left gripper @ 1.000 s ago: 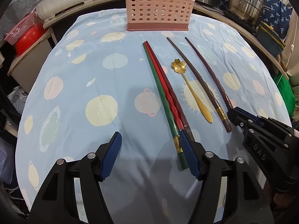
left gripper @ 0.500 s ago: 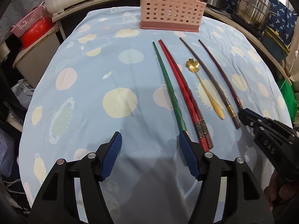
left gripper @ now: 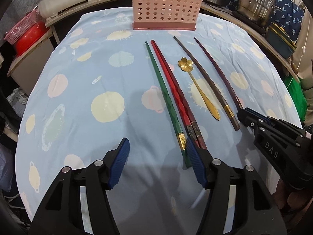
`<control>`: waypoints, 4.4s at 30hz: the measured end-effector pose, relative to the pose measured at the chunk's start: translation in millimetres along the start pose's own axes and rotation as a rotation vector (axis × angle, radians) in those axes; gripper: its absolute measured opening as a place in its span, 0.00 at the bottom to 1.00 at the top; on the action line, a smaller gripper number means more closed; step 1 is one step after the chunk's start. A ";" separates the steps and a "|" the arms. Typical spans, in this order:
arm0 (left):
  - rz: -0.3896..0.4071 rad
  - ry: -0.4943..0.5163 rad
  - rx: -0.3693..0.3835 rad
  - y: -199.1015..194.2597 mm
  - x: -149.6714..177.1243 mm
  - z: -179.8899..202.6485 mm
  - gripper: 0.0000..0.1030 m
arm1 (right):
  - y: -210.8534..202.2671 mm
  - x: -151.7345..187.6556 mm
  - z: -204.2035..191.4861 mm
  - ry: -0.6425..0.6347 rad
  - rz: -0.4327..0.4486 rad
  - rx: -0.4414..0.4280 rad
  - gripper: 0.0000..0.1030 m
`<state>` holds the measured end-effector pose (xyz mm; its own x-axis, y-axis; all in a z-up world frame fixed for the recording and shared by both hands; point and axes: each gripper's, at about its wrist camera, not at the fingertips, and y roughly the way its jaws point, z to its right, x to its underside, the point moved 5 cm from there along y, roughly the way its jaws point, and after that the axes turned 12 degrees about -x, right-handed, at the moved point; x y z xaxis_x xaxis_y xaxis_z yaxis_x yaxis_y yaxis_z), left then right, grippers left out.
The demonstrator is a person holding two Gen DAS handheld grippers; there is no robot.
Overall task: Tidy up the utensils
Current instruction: 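Grasp a dark brown chopstick with the right tool while the left tool grasps the green chopstick, then lift and carry both chopsticks over the pink caddy with both tools, then lower the brown chopstick into the caddy with the right tool while the left tool lowers the green one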
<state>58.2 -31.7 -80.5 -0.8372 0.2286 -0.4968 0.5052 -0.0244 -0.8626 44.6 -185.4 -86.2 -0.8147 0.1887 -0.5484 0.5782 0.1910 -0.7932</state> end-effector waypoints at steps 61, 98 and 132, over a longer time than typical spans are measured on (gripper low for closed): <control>0.380 -0.091 0.016 -135.8 -153.2 -37.3 0.06 | -128.2 -120.7 -31.3 -0.027 0.329 -0.085 0.07; 0.724 -0.182 -0.035 -196.3 -362.9 -50.8 0.06 | -145.6 -326.5 -46.7 -0.001 0.694 -0.213 0.07; 0.477 -0.164 -0.108 -49.3 -353.0 -41.9 0.19 | -28.3 -310.8 -15.5 0.044 0.487 -0.068 0.14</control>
<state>337.6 -70.4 141.4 -0.5258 0.0606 -0.8484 0.8504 0.0141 -0.5260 282.1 -234.5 110.8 -0.4473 0.3114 -0.8384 0.8941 0.1325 -0.4278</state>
